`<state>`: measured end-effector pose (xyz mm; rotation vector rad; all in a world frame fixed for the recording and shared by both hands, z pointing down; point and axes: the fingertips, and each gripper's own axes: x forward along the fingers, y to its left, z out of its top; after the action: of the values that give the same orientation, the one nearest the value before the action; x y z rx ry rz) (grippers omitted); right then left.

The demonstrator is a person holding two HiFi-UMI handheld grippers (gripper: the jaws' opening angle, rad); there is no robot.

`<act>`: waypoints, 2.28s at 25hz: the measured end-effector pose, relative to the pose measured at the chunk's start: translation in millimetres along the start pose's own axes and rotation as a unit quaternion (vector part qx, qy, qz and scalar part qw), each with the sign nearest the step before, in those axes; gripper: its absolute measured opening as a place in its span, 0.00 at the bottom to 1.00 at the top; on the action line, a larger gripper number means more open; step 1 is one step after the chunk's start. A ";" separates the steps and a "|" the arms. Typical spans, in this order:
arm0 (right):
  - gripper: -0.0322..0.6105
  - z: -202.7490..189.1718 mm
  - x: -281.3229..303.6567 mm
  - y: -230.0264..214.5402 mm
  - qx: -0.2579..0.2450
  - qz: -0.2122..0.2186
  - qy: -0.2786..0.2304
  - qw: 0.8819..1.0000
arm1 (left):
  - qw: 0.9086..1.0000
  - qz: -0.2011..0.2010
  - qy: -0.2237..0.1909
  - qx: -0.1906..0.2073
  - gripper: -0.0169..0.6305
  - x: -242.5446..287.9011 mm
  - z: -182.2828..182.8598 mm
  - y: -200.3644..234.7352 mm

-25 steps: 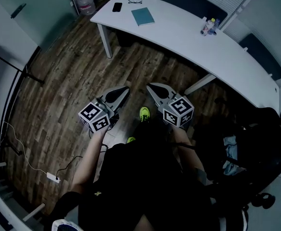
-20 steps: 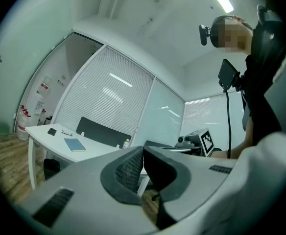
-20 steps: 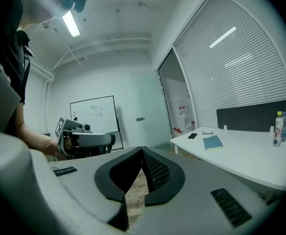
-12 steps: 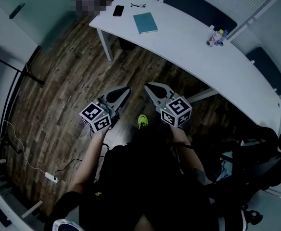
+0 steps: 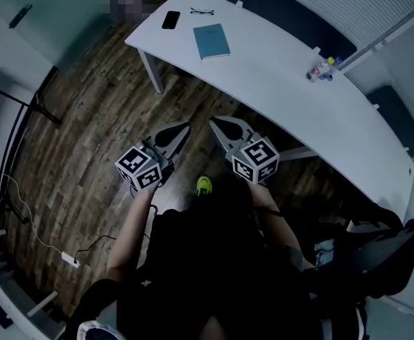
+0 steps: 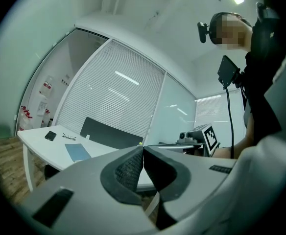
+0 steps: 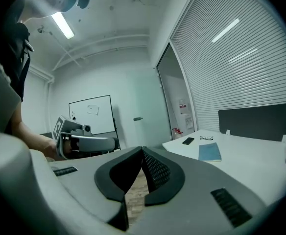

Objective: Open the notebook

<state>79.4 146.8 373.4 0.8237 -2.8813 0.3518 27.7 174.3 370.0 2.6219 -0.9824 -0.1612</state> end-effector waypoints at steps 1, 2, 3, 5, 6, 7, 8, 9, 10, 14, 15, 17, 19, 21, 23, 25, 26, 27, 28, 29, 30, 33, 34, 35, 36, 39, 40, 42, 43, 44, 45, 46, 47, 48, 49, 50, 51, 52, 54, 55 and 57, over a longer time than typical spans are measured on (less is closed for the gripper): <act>0.05 0.9 1.7 -5.2 -0.002 0.004 0.000 1.000 | 1.000 0.001 0.000 0.000 0.06 5.8 -0.1 2.5; 0.05 1.5 3.5 -10.9 -0.003 0.008 0.001 1.000 | 1.000 0.003 0.000 0.000 0.06 11.7 -0.3 5.4; 0.05 1.7 5.4 -17.1 -0.004 0.011 0.002 1.000 | 1.000 0.005 -0.001 0.000 0.06 17.5 -0.4 8.6; 0.05 0.5 9.3 -27.3 -0.003 0.015 0.004 1.000 | 1.000 0.010 -0.001 -0.004 0.06 26.6 -0.7 13.7; 0.05 -0.4 11.5 -30.6 -0.002 0.016 0.006 1.000 | 1.000 0.013 -0.001 -0.004 0.06 29.2 -1.2 16.1; 0.05 -1.0 13.7 -32.9 -0.002 0.017 0.006 1.000 | 1.000 0.015 -0.001 -0.004 0.06 31.1 -1.8 19.0; 0.05 -1.0 15.5 -35.1 -0.002 0.017 0.006 1.000 | 1.000 0.017 0.000 -0.003 0.06 32.9 -2.2 21.9; 0.05 -0.7 17.0 -37.5 -0.002 0.017 0.006 1.000 | 1.000 0.018 0.000 -0.003 0.06 35.3 -2.4 24.4; 0.05 -0.1 18.3 -40.6 -0.001 0.017 0.005 1.000 | 1.000 0.019 0.001 -0.002 0.06 38.2 -2.1 26.7; 0.05 -1.1 22.9 -55.5 0.007 0.013 0.001 1.000 | 1.000 0.017 0.004 0.004 0.06 52.5 -1.9 34.5; 0.05 -1.6 24.4 -59.7 0.009 0.011 0.001 1.000 | 1.000 0.016 0.005 0.005 0.06 56.3 -1.7 37.5; 0.05 -2.2 28.5 -68.1 0.014 0.006 0.001 1.000 | 1.000 0.013 0.003 0.004 0.06 63.8 -0.8 44.8; 0.05 -3.0 33.4 -75.4 0.015 0.001 0.003 1.000 | 1.000 0.009 0.001 0.002 0.06 71.0 0.0 52.4; 0.05 -3.4 39.0 -83.5 0.012 -0.003 0.006 1.000 | 1.000 0.005 0.001 0.002 0.06 79.2 0.1 60.9; 0.05 -3.1 46.4 -95.5 0.010 -0.010 0.007 1.000 | 1.000 -0.003 0.002 0.001 0.06 90.2 0.5 71.8; 0.05 -4.2 56.2 -109.2 0.013 -0.017 0.010 1.000 | 1.000 -0.009 0.004 -0.002 0.06 101.5 0.1 84.8; 0.05 -5.1 61.8 -115.9 0.014 -0.020 0.012 1.000 | 1.000 -0.013 0.007 -0.001 0.06 107.2 -0.4 91.8; 0.05 -5.9 67.6 -122.5 0.014 -0.023 0.014 1.000 | 1.000 -0.016 0.011 0.001 0.06 113.2 -0.7 99.1; 0.05 -6.6 73.2 -129.2 0.013 -0.026 0.016 0.999 | 1.000 -0.018 0.014 0.002 0.06 119.4 -0.8 106.6; 0.05 -7.3 78.5 -135.9 0.012 -0.030 0.019 0.999 | 1.000 -0.018 0.015 0.001 0.06 125.3 -0.3 114.2; 0.05 -7.9 83.9 -142.5 0.012 -0.033 0.021 0.999 | 1.000 -0.017 0.014 -0.001 0.06 130.7 1.0 121.8; 0.05 -6.8 101.4 -161.2 0.018 -0.038 0.026 0.999 | 1.000 -0.012 0.010 0.002 0.06 145.0 8.0 144.4; 0.05 -5.5 107.7 -166.7 0.019 -0.039 0.027 0.999 | 1.000 -0.013 0.012 0.004 0.06 149.5 9.9 151.7; 0.05 -3.8 114.1 -171.9 0.019 -0.039 0.028 0.999 | 1.000 -0.015 0.014 0.003 0.06 153.9 11.7 159.0; 0.05 -2.1 120.3 -177.0 0.020 -0.038 0.028 0.999 | 1.000 -0.018 0.016 0.003 0.06 158.3 13.5 166.1; 0.05 -1.0 135.5 -190.6 0.024 -0.039 0.034 0.998 | 1.000 -0.022 0.017 0.011 0.06 168.2 19.5 183.4; 0.05 -2.1 140.0 -195.3 0.023 -0.042 0.038 0.998 | 0.999 -0.023 0.015 0.017 0.06 170.6 21.0 188.3; 0.05 -5.0 149.2 -206.1 0.019 -0.052 0.044 0.997 | 0.999 -0.025 0.010 0.028 0.06 175.9 20.0 199.7; 0.05 -6.7 153.5 -211.6 0.019 -0.057 0.047 0.997 | 0.999 -0.025 0.009 0.030 0.06 178.7 17.2 206.3; 0.05 -8.4 157.6 -216.9 0.022 -0.062 0.049 0.997 | 0.999 -0.026 0.009 0.029 0.06 181.5 13.8 212.6; 0.05 -9.6 161.4 -221.9 0.027 -0.066 0.051 0.996 | 0.999 -0.027 0.011 0.027 0.06 184.5 10.5 218.0; 0.05 -10.0 164.9 -226.7 0.031 -0.071 0.051 0.996 | 0.999 -0.030 0.014 0.025 0.06 187.6 7.7 222.6; 0.05 -9.8 168.4 -231.0 0.033 -0.075 0.051 0.995 | 0.999 -0.032 0.015 0.022 0.06 190.7 5.6 226.8; 0.05 -9.1 172.0 -235.0 0.032 -0.079 0.051 0.995 | 0.999 -0.036 0.014 0.020 0.06 193.9 5.0 230.7; 0.05 -8.3 175.9 -238.7 0.029 -0.082 0.051 0.995 | 0.999 -0.039 0.013 0.018 0.06 197.1 5.5 234.4; 0.05 -7.6 180.0 -242.2 0.027 -0.085 0.050 0.995 | 0.999 -0.042 0.014 0.016 0.06 200.1 6.6 238.0; 0.05 -7.1 184.0 -245.4 0.026 -0.087 0.050 0.995 | 0.999 -0.044 0.015 0.014 0.06 202.7 7.9 241.3; 0.05 -7.0 187.8 -248.2 0.026 -0.089 0.050 0.994 | 0.999 -0.044 0.017 0.012 0.06 204.9 9.3 244.7; 0.05 -7.9 194.2 -253.7 0.027 -0.091 0.053 0.994 | 0.999 -0.044 0.017 0.014 0.06 208.5 10.3 253.2; 0.05 -8.6 196.8 -256.4 0.029 -0.092 0.056 0.994 | 0.999 -0.043 0.015 0.015 0.06 210.1 10.2 257.5; 0.05 -10.0 200.5 -262.3 0.033 -0.094 0.059 0.993 | 0.999 -0.041 0.016 0.009 0.06 213.2 10.4 263.5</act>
<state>50.8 -168.2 468.8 1.0381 -2.6694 0.4596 23.8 -154.2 454.5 2.6733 -0.8702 -0.1301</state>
